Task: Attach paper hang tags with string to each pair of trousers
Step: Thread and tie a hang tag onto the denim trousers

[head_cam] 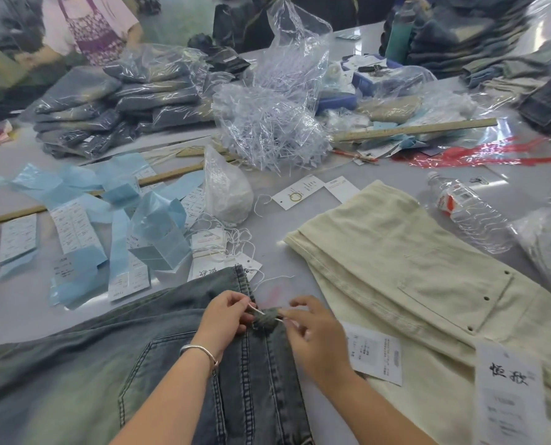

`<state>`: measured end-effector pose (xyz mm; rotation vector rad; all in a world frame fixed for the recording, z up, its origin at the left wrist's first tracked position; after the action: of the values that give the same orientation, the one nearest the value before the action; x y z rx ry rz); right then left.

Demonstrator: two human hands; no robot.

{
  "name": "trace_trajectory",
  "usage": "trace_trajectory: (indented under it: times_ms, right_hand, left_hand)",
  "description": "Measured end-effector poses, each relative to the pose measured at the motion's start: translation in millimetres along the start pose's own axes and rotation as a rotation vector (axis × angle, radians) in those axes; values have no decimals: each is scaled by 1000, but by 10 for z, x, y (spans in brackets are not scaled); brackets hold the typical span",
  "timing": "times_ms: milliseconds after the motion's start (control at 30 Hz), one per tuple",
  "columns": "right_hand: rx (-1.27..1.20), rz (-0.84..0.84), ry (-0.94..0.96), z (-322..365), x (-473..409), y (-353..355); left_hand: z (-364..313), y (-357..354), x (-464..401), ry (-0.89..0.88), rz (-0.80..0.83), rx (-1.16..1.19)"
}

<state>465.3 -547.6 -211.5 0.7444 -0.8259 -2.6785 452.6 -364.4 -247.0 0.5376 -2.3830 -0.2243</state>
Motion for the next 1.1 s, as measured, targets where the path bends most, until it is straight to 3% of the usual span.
trace_trajectory:
  times_ms: [67,167,233,500,600,667,800,967,1033,1100]
  right_hand:
    - [89,-7,-64,-234,81,229]
    - [323,272,-107,-508,168,209]
    - [323,401,-136,-587,210,100]
    - [312,375,-7,-503,171,20]
    - [226,387,-20,-472,116,43]
    - [87,297,-94,-443,63,141]
    - [-351,66,-284,-392,14,302]
    - [-843,71,-524,-417,44,179]
    - [-754,140,-486,-404,8,167]
    - [-447,240,-341,-375,-69,176]
  left_hand:
    - [-79,46,25,-69,-32,3]
    - [-183,24,68,-141,-2,63]
    - [-214,-78,96,-145,56,72]
    - [-221,-481,260,-226,189,-113]
    - [-210,-556,344,-260,200,-191]
    - [-232,-592,404,-307,186,-276]
    - [-316,-588,506,-389,133,-390]
    - [-513,-507,638,-516,84,-465]
    - [-599,-444,681,-564,43,-446]
    - [-662,-379,700,-584,15,-411]
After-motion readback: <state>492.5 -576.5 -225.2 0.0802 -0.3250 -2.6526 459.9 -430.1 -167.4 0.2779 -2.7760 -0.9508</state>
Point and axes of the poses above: each hand's wrist, its own x-axis away from the middle knuckle, its own y-axis out of the back of the hand, z = x × y, the point moved 8 cm from there along -x, towards the middle knuckle, and after that the axes turned 11 degrees about y, right-handed, at the moved point
